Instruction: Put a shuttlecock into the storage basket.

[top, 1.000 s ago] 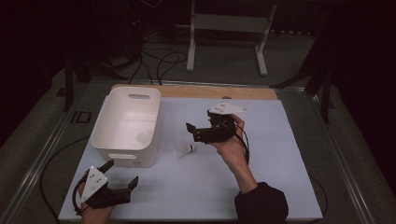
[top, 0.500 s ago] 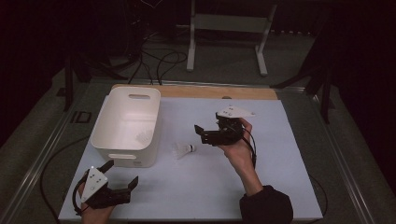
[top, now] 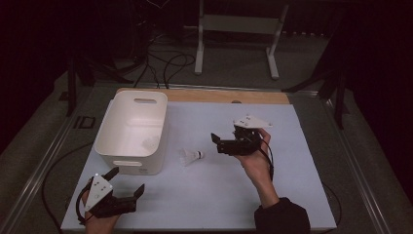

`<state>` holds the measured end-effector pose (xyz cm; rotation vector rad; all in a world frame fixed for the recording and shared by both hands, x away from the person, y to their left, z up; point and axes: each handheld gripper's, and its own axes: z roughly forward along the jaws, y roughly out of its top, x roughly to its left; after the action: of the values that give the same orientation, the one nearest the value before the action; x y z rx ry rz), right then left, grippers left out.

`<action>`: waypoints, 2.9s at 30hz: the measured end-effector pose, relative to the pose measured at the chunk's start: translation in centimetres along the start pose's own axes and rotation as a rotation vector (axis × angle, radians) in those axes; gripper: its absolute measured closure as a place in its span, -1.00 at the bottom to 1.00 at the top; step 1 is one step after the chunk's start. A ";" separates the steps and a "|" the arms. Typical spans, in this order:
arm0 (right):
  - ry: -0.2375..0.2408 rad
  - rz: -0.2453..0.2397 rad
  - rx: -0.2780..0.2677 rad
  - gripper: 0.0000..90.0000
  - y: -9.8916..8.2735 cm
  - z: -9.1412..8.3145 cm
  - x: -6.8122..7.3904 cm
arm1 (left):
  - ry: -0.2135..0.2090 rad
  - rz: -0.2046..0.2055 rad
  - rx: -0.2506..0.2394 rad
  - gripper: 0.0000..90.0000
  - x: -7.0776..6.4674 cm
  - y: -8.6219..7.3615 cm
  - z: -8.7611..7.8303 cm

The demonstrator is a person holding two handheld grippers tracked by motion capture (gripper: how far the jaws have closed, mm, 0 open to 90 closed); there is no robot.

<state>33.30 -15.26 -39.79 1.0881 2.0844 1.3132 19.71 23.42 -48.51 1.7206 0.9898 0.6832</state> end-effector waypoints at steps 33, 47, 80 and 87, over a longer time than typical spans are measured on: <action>-0.078 0.031 0.040 -0.80 -2.1 -1.3 -2.8 | 0.001 -0.001 -0.001 -1.00 -0.1 0.0 0.1; -0.140 0.043 0.097 -0.73 -3.1 -1.6 -4.9 | 0.000 0.000 -0.001 -1.00 -0.1 0.0 0.1; -0.196 0.033 0.216 -0.66 -6.7 -1.3 -7.8 | -0.001 0.002 0.005 -1.00 -0.1 0.0 0.1; -0.209 0.025 0.243 -0.58 -7.2 -1.0 -8.0 | -0.001 0.001 0.005 -1.00 -0.1 0.0 0.1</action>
<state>34.59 -23.99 -46.11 1.2959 2.1149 0.9272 19.77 23.28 -48.57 1.7256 0.9903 0.6810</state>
